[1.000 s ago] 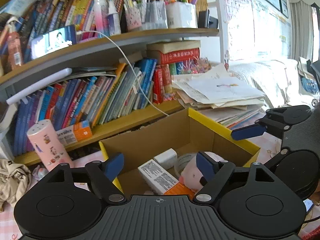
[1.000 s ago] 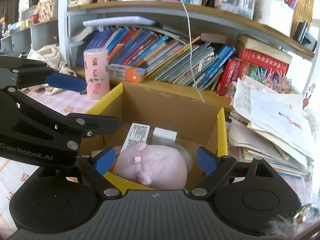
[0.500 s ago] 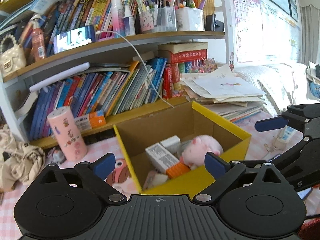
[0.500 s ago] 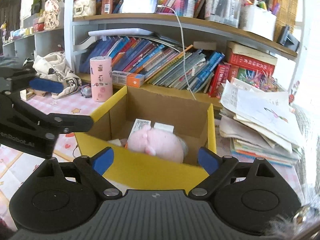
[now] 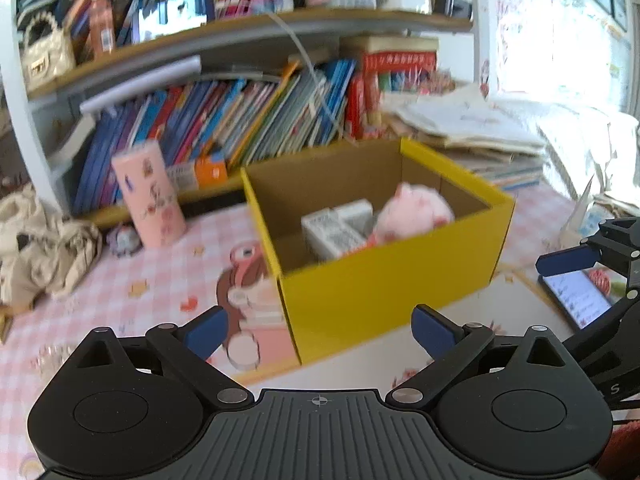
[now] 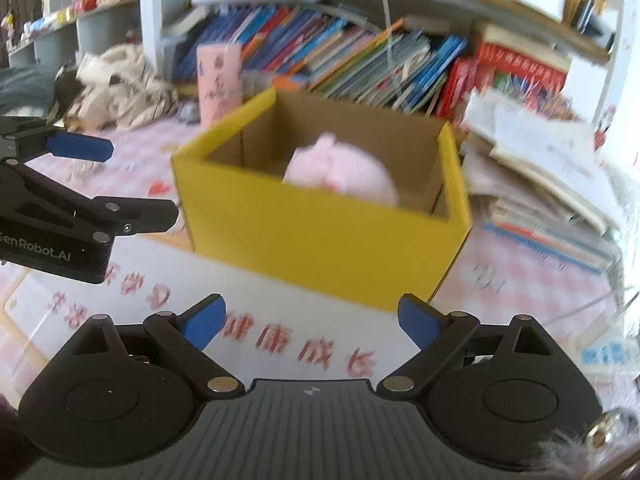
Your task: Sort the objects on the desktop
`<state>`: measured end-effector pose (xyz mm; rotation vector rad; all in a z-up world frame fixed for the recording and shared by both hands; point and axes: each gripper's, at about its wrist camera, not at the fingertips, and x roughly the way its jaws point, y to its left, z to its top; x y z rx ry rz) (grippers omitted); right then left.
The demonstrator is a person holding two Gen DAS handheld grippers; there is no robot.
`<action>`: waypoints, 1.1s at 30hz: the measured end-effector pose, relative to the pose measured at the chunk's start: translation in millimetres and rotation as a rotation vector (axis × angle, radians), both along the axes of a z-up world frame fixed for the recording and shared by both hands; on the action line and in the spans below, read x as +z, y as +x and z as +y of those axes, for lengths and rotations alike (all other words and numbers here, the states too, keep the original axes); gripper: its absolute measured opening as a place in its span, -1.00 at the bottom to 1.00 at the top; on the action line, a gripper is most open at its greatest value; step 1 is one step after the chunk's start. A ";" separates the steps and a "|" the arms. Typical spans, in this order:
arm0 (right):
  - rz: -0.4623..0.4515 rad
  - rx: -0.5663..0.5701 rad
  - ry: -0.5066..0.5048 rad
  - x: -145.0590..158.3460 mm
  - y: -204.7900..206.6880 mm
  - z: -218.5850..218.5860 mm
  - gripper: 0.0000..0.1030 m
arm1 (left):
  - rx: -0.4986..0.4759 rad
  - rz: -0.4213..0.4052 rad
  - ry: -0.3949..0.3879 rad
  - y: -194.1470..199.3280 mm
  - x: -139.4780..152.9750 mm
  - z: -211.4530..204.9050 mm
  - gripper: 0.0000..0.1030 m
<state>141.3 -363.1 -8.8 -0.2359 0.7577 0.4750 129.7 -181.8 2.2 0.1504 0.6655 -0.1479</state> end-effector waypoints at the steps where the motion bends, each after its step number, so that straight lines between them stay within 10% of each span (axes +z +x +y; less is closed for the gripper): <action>1: 0.019 0.004 0.004 -2.7 -0.3 0.8 0.82 | 0.000 0.012 0.004 -1.4 -2.3 -0.1 0.93; 33: 0.103 -0.075 -0.031 -11.1 -21.6 99.7 0.89 | -0.032 0.021 -0.017 -18.0 -4.8 108.1 0.94</action>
